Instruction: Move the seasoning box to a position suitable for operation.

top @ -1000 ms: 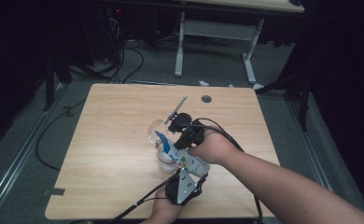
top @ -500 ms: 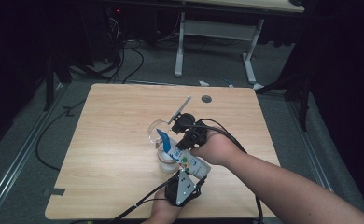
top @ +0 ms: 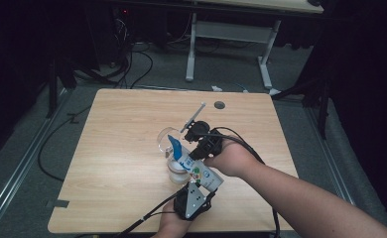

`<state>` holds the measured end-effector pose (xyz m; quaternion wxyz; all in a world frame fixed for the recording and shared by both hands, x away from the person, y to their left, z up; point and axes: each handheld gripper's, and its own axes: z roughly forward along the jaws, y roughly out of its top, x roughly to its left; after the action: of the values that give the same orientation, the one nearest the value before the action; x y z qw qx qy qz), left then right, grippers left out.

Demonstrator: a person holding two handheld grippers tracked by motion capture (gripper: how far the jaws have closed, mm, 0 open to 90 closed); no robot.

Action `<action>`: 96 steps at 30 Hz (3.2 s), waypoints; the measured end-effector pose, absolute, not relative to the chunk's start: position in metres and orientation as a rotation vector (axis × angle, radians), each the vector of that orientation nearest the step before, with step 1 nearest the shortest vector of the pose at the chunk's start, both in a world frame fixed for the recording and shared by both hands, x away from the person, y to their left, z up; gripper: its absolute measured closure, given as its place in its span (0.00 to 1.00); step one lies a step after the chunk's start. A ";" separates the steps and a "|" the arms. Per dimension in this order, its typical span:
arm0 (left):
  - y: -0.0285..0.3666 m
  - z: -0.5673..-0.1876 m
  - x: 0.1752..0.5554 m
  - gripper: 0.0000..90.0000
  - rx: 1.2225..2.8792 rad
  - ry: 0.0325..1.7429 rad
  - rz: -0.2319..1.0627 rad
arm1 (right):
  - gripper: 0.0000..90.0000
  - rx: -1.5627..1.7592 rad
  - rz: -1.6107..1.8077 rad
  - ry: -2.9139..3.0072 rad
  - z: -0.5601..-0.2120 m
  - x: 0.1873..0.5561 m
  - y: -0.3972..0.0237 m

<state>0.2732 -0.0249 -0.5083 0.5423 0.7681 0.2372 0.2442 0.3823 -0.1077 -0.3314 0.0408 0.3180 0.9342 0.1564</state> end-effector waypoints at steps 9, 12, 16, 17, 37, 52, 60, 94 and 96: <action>-0.020 -0.513 0.278 0.64 1.838 0.590 0.558 | 1.00 0.982 0.469 2.857 -0.331 0.383 -0.109; -0.019 -0.514 0.278 0.64 1.838 0.592 0.560 | 1.00 0.988 0.470 2.858 -0.331 0.382 -0.109; -0.017 -0.516 0.279 0.64 1.850 0.597 0.557 | 0.99 0.983 0.465 2.858 -0.331 0.381 -0.108; -0.016 -0.517 0.280 0.64 1.851 0.599 0.555 | 1.00 0.980 0.466 2.859 -0.331 0.381 -0.108; -0.014 -0.523 0.285 0.64 1.882 0.647 0.561 | 0.99 1.007 0.465 2.857 -0.333 0.381 -0.112; -0.013 -0.523 0.281 0.56 1.865 0.613 0.552 | 1.00 1.010 0.467 2.855 -0.336 0.383 -0.109; -0.008 -0.523 0.278 0.51 1.852 0.605 0.529 | 1.00 1.015 0.474 2.854 -0.334 0.382 -0.108; 0.037 -0.522 0.275 0.51 1.811 0.612 0.500 | 1.00 1.019 0.485 2.847 -0.333 0.385 -0.111; 0.041 -0.522 0.276 0.51 1.808 0.622 0.507 | 1.00 1.017 0.491 2.848 -0.333 0.386 -0.112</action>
<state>0.2763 0.0406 -0.5216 0.5497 0.7635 0.2627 0.2140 0.3856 -0.1124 -0.3331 0.0387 0.3318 0.9289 0.1600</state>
